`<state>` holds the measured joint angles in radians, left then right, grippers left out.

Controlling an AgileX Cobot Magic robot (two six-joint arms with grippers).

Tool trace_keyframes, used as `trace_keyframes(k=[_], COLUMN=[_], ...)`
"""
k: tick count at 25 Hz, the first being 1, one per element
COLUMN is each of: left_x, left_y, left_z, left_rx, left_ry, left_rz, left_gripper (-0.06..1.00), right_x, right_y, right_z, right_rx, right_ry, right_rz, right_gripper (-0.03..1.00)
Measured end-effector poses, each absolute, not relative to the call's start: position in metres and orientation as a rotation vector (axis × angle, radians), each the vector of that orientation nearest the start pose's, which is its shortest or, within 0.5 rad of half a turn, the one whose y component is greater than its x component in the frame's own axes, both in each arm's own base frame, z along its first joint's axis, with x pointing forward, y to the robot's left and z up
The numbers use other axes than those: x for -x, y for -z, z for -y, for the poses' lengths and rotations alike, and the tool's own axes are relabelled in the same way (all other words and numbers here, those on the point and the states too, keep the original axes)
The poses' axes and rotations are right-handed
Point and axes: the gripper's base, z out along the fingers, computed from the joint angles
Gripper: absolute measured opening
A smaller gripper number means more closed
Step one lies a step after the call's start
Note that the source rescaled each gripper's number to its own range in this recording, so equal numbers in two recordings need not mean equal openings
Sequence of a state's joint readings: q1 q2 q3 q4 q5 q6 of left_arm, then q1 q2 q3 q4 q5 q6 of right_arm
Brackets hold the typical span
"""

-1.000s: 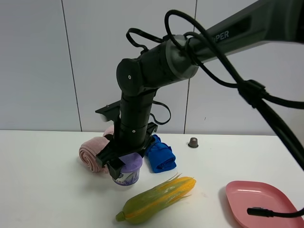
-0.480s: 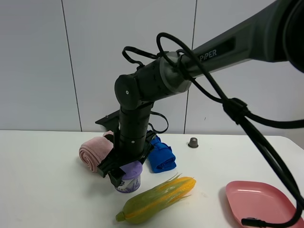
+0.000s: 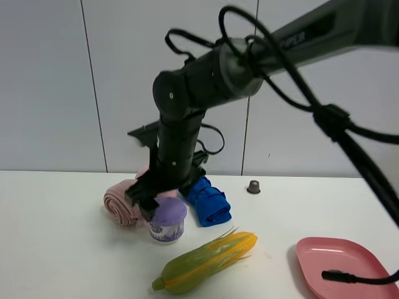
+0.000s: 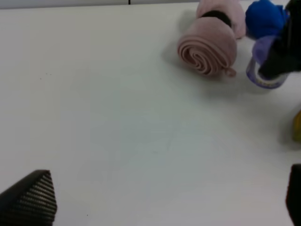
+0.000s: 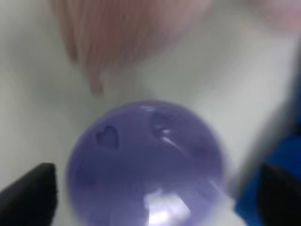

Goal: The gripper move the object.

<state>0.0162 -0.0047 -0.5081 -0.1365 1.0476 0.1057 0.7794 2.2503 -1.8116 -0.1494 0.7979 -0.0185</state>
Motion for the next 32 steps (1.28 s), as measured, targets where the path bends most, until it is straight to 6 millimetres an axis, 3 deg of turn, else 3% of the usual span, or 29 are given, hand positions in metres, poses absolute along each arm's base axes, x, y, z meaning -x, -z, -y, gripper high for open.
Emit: trace_keyframes(k=[2,6,11,21,27,32], left_x=[0.006,0.006,0.006,0.006,0.006,0.006], left_y=[-0.281,-0.281,-0.281,-0.281,-0.281,-0.281], left_z=[0.011,0.011,0.011,0.011,0.011,0.011], left_rx=[-0.096,-0.096,-0.096,-0.096,-0.096,-0.096], left_ry=[0.085,0.085,0.085,0.085,0.085,0.085], left_rz=[-2.01,-2.01,-2.01,-2.01,-2.01,-2.01], left_gripper=[1.0,1.0,1.0,1.0,1.0,1.0], right_x=[-0.352,-0.348,-0.335,-0.282,-0.266,-0.269], right_y=[-0.197,-0.23,-0.268,-0.386,-0.426,-0.447], right_z=[-0.333,-0.328,-0.314,-0.259,-0.226,-0.175], right_rx=[1.097,1.061,1.075,1.047,0.992,0.847], right_ry=[-0.074,-0.096,-0.077,-0.075,0.047,0.16], right_rz=[-2.411,-2.355,-2.35,-2.253,-2.161,-2.203], right_gripper=[0.74,0.86,0.87,0.87,0.87,0.87])
